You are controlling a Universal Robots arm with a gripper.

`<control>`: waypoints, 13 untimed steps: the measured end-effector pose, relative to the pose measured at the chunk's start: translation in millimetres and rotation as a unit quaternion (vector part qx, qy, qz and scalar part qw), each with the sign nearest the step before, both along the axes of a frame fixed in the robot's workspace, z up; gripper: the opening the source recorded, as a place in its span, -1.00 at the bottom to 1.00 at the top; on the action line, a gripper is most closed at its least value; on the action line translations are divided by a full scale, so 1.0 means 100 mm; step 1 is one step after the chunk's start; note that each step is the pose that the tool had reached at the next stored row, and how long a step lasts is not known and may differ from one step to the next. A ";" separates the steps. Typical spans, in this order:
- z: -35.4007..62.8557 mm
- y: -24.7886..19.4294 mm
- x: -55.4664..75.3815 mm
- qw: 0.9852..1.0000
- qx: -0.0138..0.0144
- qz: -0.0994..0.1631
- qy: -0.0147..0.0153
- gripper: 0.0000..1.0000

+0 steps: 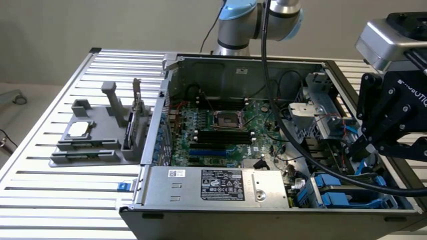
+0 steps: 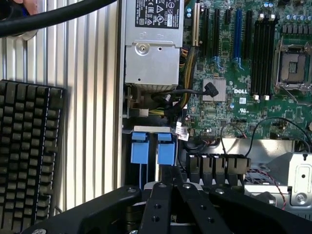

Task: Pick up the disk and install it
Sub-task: 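Insert the disk into the insertion slot, then insert the first disk wire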

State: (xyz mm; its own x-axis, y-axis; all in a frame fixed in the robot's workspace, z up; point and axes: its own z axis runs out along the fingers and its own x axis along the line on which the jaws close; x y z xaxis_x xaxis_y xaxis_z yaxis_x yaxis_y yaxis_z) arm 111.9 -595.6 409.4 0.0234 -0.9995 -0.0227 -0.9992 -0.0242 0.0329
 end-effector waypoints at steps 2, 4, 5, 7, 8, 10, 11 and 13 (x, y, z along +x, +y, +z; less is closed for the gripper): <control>-0.001 0.000 0.00 1.000 0.000 0.000 0.000 -0.79; 0.000 0.000 0.00 1.000 0.000 0.000 0.000 -0.79; -0.001 0.000 0.00 1.000 0.000 0.000 0.000 -0.79; -0.001 0.000 0.01 1.000 0.000 0.000 0.000 -0.79; 0.000 0.000 0.01 1.000 0.000 0.000 0.000 -0.79; -0.001 0.000 0.01 1.000 0.000 0.000 0.000 -0.79; -0.001 0.000 0.01 1.000 0.000 0.000 0.000 -0.79; -0.001 -0.001 0.01 1.000 0.000 0.000 0.000 -0.79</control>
